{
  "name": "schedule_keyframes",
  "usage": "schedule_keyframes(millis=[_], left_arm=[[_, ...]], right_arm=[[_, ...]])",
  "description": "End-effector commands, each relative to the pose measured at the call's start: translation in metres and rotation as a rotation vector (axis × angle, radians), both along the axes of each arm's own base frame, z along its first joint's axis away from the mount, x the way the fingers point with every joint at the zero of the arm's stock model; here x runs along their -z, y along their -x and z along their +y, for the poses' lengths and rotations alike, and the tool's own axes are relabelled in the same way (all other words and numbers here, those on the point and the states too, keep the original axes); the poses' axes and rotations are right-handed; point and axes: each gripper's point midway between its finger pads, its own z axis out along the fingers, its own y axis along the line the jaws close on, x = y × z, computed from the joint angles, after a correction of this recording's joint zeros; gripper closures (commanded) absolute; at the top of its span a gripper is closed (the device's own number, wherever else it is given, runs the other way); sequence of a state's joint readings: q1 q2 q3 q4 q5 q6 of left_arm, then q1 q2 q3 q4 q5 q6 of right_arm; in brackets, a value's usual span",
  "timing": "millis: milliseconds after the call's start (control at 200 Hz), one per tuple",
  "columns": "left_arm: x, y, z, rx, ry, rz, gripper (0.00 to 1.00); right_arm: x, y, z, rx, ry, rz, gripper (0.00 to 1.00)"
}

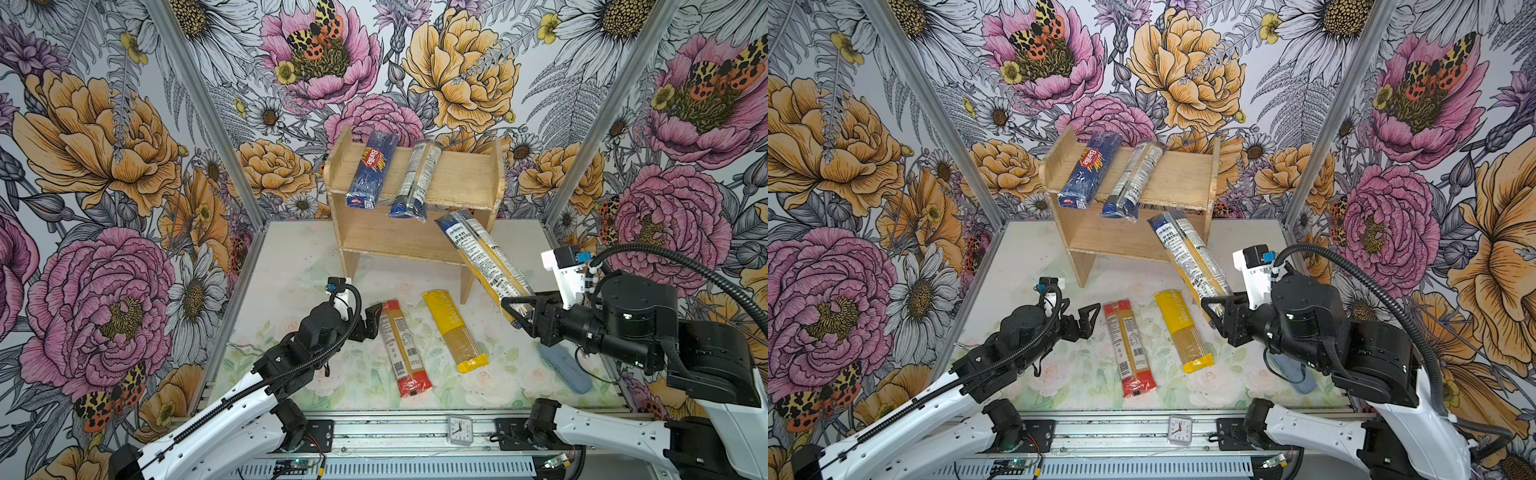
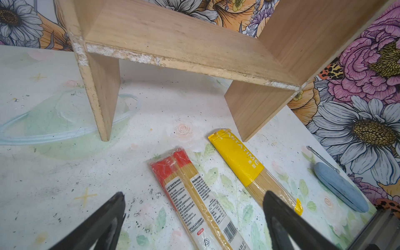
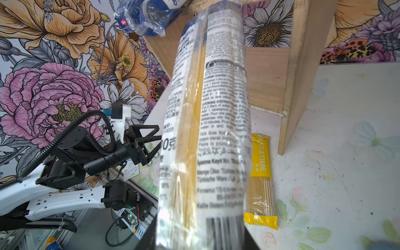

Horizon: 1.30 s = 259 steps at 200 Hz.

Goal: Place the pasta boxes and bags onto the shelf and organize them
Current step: 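Close the right gripper on the white-labelled bag and lift it upright, then carry the upright bag with the right gripper onto the shelf's top tier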

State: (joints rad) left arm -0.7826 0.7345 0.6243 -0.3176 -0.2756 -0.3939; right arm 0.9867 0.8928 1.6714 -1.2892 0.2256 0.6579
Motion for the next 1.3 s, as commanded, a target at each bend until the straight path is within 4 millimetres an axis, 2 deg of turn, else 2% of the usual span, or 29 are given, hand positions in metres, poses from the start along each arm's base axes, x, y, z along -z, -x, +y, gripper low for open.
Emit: schedule_keyframes(millis=[0, 205, 515, 726, 871, 1086, 1291], left_arm=[[-0.013, -0.001, 0.003, -0.007, 0.013, -0.026, 0.01], [-0.012, -0.001, 0.004, -0.008, 0.012, -0.025, 0.01], [-0.011, 0.0, 0.005, -0.008, 0.008, -0.023, 0.01], [-0.011, 0.001, 0.007, -0.01, 0.007, -0.026, 0.01], [-0.011, 0.001, 0.008, -0.009, 0.009, -0.025, 0.01], [-0.008, 0.002, 0.003, 0.011, 0.014, -0.019, 0.01], [-0.009, 0.002, 0.003, 0.016, 0.025, -0.024, 0.01]], right_arm=[[-0.066, -0.012, -0.008, 0.071, -0.169, -0.175, 1.0], [-0.087, -0.022, -0.017, 0.139, -0.177, -0.236, 1.0], [-0.118, -0.044, 0.003, 0.18, -0.209, -0.307, 1.0], [-0.131, -0.07, 0.018, 0.269, -0.229, -0.337, 1.0], [-0.14, -0.084, 0.019, 0.353, -0.272, -0.352, 1.0], [-0.152, -0.099, 0.027, 0.424, -0.387, -0.39, 1.0], [-0.158, -0.108, 0.03, 0.473, -0.417, -0.399, 1.0]])
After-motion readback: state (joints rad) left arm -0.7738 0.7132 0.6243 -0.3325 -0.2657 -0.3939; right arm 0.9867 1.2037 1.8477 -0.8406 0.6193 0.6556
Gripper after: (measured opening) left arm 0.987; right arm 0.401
